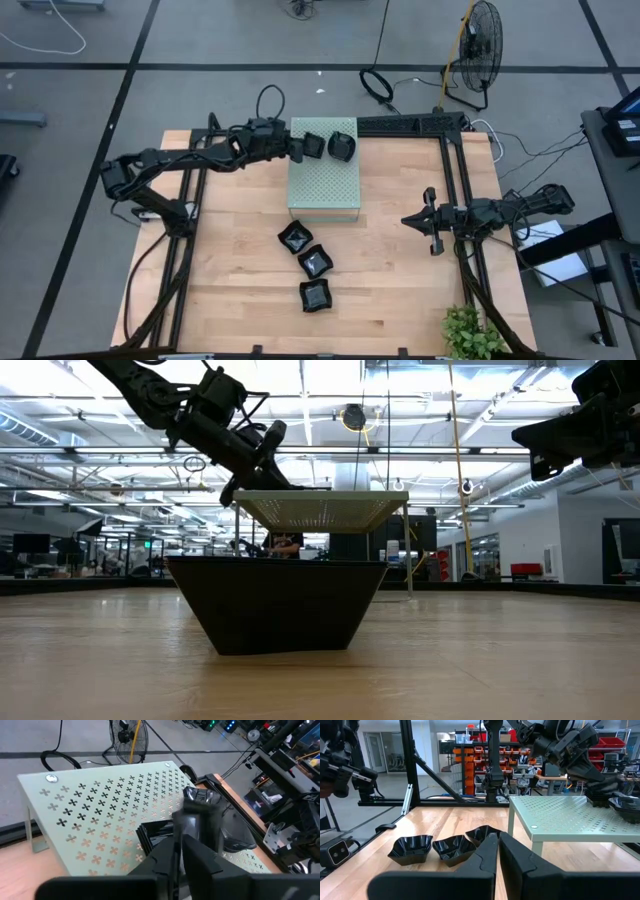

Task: Pick & Place Mini shaped plates
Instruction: Stack the black square plate on top of the other square plates on the shelf, then put the black distorted square plate on the shelf

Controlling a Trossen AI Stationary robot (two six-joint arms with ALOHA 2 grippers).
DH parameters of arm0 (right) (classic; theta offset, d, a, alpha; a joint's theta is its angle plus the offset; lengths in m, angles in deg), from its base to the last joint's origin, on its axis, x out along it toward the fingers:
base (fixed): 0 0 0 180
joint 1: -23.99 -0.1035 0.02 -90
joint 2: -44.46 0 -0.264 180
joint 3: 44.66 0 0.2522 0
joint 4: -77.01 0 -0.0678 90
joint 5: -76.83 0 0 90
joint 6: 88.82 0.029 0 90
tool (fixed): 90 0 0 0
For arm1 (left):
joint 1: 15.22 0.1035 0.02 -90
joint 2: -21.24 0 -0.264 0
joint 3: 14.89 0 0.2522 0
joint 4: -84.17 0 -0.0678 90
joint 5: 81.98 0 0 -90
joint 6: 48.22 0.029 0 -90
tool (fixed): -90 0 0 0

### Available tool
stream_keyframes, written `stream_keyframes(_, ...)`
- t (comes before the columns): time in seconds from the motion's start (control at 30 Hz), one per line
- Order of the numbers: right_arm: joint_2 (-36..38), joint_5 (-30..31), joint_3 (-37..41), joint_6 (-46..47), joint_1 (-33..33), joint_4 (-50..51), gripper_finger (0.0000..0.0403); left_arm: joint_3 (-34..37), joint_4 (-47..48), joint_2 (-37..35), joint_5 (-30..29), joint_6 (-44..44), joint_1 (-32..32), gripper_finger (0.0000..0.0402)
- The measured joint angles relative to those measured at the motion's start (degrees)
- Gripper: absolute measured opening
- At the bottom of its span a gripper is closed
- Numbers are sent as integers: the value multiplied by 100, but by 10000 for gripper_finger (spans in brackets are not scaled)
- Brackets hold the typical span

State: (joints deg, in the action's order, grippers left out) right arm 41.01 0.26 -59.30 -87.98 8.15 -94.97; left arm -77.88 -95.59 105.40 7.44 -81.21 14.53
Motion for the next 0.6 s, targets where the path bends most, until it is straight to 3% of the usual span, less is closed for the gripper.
stream_keyframes(0.2,0,0,1,0,0,0,7,0,0,0,0,-51,0,64)
stream_keyframes(0.43,1,0,1,1,0,1,8,0,-91,-63,5,-33,2,67)
stream_keyframes(0.6,-1,0,0,2,0,0,7,0,-747,-394,48,43,186,67)
